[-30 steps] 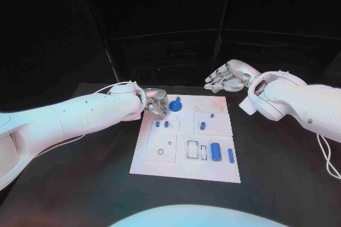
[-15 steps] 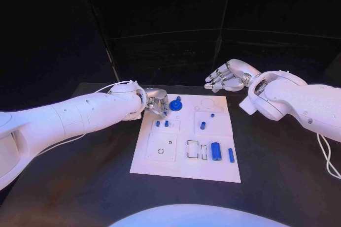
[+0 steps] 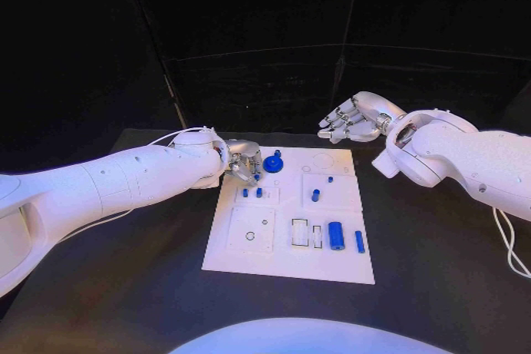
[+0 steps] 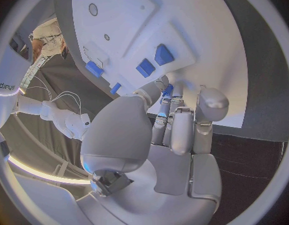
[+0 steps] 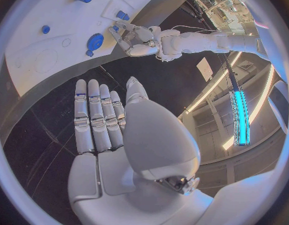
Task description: Assemble the parts on the task board
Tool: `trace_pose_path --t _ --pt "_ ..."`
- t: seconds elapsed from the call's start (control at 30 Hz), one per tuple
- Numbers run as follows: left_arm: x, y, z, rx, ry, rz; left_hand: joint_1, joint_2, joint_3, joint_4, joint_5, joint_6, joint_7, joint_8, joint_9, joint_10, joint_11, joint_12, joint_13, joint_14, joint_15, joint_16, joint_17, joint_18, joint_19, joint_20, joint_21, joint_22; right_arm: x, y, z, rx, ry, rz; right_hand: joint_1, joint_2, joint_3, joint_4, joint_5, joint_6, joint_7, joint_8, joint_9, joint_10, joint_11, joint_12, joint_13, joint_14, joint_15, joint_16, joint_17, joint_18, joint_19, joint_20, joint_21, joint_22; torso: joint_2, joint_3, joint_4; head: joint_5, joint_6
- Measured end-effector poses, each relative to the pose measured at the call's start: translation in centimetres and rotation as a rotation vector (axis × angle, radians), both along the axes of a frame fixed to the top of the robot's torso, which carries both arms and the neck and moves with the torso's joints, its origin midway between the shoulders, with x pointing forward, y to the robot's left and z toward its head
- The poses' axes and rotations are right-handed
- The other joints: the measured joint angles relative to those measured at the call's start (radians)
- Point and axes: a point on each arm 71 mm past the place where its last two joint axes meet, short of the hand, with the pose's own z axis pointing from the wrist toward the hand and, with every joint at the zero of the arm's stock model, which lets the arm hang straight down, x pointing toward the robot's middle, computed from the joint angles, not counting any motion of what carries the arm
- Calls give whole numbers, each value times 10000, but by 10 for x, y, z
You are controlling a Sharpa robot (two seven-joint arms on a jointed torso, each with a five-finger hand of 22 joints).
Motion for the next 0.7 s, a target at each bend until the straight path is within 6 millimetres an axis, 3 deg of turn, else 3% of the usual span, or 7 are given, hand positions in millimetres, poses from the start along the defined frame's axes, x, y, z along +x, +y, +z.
trace_pose_path --t 0.2,0.43,0.7 --pt "0 1 -1 25 37 24 -78 -2 -26 26 0 0 0 -39 -8 -10 9 -6 0 0 0 0 -6 0 -34 34 0 1 0 0 0 -2 2 -2 0 0 0 0 0 0 0 0 0 0 0 0 0 0 0 0 0 0 0 0 0 0 0 0 0 7 5" --pt "1 2 -2 64 54 88 -152 -79 -43 43 0 -415 53 -389 -123 -189 99 -257 -19 2 73 0 -107 0 -55 55 -80 -41 0 -1 0 -7 6 -17 29 29 0 0 0 0 0 43 0 0 0 41 -6 -44 -38 0 -16 0 0 0 -12 -11 0 0 -5 7 12" --pt "2 7 0 37 9 215 -234 -161 -84 84 0 -857 147 -619 -144 -671 227 -680 -99 -17 164 -48 -254 0 -153 152 -387 -310 1 -3 -1 -139 -6 -71 97 97 -29 -30 0 -117 -46 44 -1 -324 35 -10 -67 -443 84 -197 -332 0 -91 92 -296 -144 -5 -4 -5 -11 17"
